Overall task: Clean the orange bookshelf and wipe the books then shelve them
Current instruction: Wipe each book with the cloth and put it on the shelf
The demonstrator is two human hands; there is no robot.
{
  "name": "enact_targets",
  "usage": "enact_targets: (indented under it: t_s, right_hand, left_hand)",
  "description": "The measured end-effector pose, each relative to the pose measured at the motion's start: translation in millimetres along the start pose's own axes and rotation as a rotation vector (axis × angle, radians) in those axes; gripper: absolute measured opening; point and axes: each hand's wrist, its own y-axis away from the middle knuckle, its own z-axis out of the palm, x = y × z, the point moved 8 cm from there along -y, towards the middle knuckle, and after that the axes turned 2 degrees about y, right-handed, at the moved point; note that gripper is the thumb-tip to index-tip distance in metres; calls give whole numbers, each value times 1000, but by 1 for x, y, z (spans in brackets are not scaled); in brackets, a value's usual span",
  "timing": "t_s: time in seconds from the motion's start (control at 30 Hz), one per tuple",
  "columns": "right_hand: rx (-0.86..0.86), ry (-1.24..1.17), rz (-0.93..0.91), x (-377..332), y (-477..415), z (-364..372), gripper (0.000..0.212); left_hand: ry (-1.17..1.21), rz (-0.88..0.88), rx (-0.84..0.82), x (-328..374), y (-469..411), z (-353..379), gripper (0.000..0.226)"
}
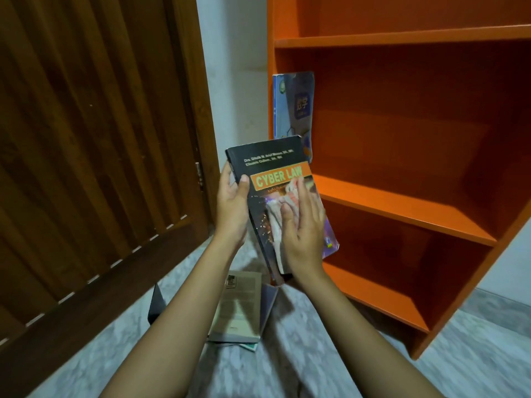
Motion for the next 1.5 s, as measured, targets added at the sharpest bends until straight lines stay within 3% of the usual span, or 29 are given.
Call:
enact_targets:
  t_s: [0.1,0.23,0.43,0.53,0.7,0.8,1.0,1.27,1.5]
  right_hand:
    - [-137,195,-160,-16,2,20,51]
    - [-146,318,-261,-32,-12,19,52]
    - [-220,317,-391,-43,-49,10,50]
    - [-71,236,-291,-32,-69,-11,49]
    - [82,-135,86,18,-65,-33,46]
    - [58,-201,214,39,-41,-29,44]
    - [34,-286,272,65,-10,-21,39]
    - [133,-152,169,99,-30,-46,36]
    - [344,-70,62,120,-105,-92,37]
  left_hand:
    - [73,-61,-169,-4,6,13,45]
    - [185,-161,-321,-5,12,19,45]
    - [237,-196,-307,-2,12,13,48]
    - [176,-116,-296,11,12,19,47]
    - [14,72,-313,32,17,43,49]
    - [27,127,-265,36,14,49,51]
    - [79,201,-139,39,-1,51,47]
    - [133,320,11,40,-36,74,47]
    - [-54,529,140,43,-87,114,48]
